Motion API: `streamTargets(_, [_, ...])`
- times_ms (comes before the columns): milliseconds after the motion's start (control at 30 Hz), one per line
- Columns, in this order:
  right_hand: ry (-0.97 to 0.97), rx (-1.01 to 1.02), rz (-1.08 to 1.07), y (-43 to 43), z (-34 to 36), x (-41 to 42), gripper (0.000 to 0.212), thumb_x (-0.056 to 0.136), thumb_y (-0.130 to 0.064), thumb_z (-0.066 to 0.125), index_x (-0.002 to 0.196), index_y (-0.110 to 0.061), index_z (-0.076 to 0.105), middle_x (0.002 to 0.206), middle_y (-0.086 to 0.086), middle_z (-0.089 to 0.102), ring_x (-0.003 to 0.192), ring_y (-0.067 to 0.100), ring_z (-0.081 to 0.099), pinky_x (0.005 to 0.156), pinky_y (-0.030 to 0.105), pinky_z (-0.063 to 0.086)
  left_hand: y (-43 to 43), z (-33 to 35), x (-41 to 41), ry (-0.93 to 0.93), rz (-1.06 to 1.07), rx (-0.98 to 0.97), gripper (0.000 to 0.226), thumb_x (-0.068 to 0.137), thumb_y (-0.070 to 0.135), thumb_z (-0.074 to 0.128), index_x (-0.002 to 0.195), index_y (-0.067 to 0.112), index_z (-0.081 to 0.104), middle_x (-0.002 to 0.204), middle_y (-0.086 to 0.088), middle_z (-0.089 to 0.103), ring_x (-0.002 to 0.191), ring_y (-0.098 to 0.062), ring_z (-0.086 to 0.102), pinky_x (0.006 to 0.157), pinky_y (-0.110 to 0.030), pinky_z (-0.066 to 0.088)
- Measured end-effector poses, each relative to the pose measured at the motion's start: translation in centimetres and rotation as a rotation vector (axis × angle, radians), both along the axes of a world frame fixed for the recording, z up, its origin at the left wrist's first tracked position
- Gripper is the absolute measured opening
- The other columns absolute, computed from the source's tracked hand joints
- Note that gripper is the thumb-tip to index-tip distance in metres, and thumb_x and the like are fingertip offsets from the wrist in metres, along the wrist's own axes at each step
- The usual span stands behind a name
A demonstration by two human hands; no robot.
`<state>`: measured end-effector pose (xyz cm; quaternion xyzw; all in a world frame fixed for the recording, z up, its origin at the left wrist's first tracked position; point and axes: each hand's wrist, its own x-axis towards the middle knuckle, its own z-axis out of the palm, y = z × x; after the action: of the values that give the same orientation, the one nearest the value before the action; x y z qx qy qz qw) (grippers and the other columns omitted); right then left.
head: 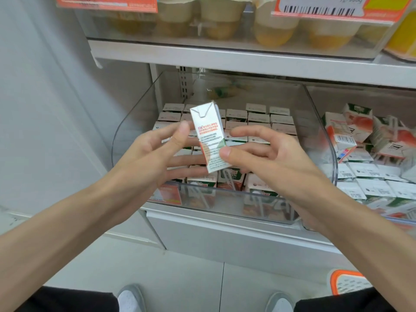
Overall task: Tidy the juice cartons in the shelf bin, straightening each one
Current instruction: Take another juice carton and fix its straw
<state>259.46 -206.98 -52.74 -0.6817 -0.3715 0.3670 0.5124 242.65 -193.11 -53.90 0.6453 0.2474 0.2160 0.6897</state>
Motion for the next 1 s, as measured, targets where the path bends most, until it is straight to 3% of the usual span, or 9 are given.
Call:
streamTargets(100, [0.013,-0.006,0.039,-0.3,0.0,0.0,0.031,0.090,-0.042,0.077,0.117,-0.029,0.067,0.099,-0.013,0.082,0.089,0.000,0.073,0.091,0.029,0.052,0.2,-0.1,-0.1,0.009,-0.003,0.028,0.041,0.104,0.026,0.058,0.145,0.025,0.058,0.124,-0.008,0.077,0.113,-0.031,0.075,0.095,-0.034,0.061])
streamTargets(267, [0.005,0.026,0.120,-0.1,-0.7,0.0,0.022,0.094,-0.033,0.073,0.111,-0.019,0.068,0.104,-0.006,0.081,0.093,0.007,0.076,0.080,0.025,0.056,0.2,0.0,-0.2,0.024,-0.085,0.024,0.044,0.105,0.026,0.055,0.148,0.030,0.051,0.122,-0.012,0.078,0.115,-0.032,0.075,0.105,-0.032,0.055])
streamTargets(400, [-0.084,0.049,0.107,0.2,-1.5,0.5,0.019,0.097,-0.030,0.071,0.109,-0.016,0.072,0.109,-0.004,0.079,0.096,0.016,0.078,0.084,0.033,0.060,0.3,0.1,-0.6,0.048,-0.088,0.042,0.042,0.104,0.025,0.057,0.145,0.030,0.052,0.117,-0.015,0.079,0.112,-0.032,0.076,0.099,-0.035,0.060])
streamTargets(500, [-0.099,0.058,0.100,0.3,-1.6,0.6,0.019,0.098,-0.030,0.070,0.110,-0.015,0.073,0.108,0.000,0.080,0.096,0.019,0.078,0.083,0.034,0.061,0.0,0.2,-0.5,0.058,-0.041,0.046,0.038,0.102,0.025,0.059,0.140,0.025,0.057,0.113,-0.013,0.081,0.106,-0.031,0.078,0.090,-0.033,0.063])
streamTargets(600, [-0.110,0.087,0.067,0.3,-1.4,0.4,0.022,0.095,-0.035,0.072,0.109,-0.018,0.076,0.103,-0.003,0.080,0.089,0.011,0.078,0.077,0.023,0.059,0.0,0.1,-0.3,0.072,-0.001,0.039,0.038,0.099,0.027,0.064,0.137,0.021,0.065,0.115,-0.007,0.081,0.106,-0.026,0.078,0.085,-0.035,0.065])
streamTargets(733, [-0.148,0.081,-0.003,0.2,-1.3,0.2,0.042,0.074,-0.048,0.083,0.106,-0.021,0.077,0.102,0.000,0.078,0.088,0.018,0.077,0.083,0.029,0.063,-0.9,-0.2,0.3,0.068,0.021,0.011,0.034,0.099,0.030,0.066,0.131,0.022,0.074,0.121,-0.001,0.079,0.109,-0.020,0.077,0.086,-0.036,0.065])
streamTargets(867, [-0.142,0.081,-0.098,-0.2,-1.4,0.8,0.043,0.074,-0.041,0.088,0.110,-0.023,0.072,0.097,0.000,0.080,0.082,0.014,0.078,0.073,0.024,0.061,-1.5,0.2,1.4,0.073,-0.042,-0.037,0.031,0.106,0.029,0.057,0.132,0.021,0.072,0.123,0.002,0.079,0.113,-0.019,0.076,0.092,-0.034,0.063])
streamTargets(933, [-0.070,0.085,-0.138,-0.6,-1.4,1.4,0.046,0.074,-0.041,0.086,0.112,-0.021,0.070,0.097,-0.004,0.081,0.086,0.012,0.079,0.078,0.025,0.061,-1.2,0.8,1.5,0.066,-0.097,-0.026,0.033,0.109,0.028,0.052,0.135,0.021,0.070,0.128,0.004,0.077,0.118,-0.019,0.074,0.093,-0.037,0.063])
streamTargets(1000, [-0.018,0.094,-0.143,-1.1,-1.2,1.7,0.036,0.081,-0.035,0.083,0.110,-0.017,0.072,0.098,-0.003,0.082,0.091,0.013,0.079,0.089,0.031,0.061,-1.0,1.4,1.4,0.065,-0.123,0.010,0.034,0.110,0.027,0.050,0.138,0.023,0.069,0.130,0.005,0.075,0.121,-0.018,0.072,0.092,-0.038,0.064])
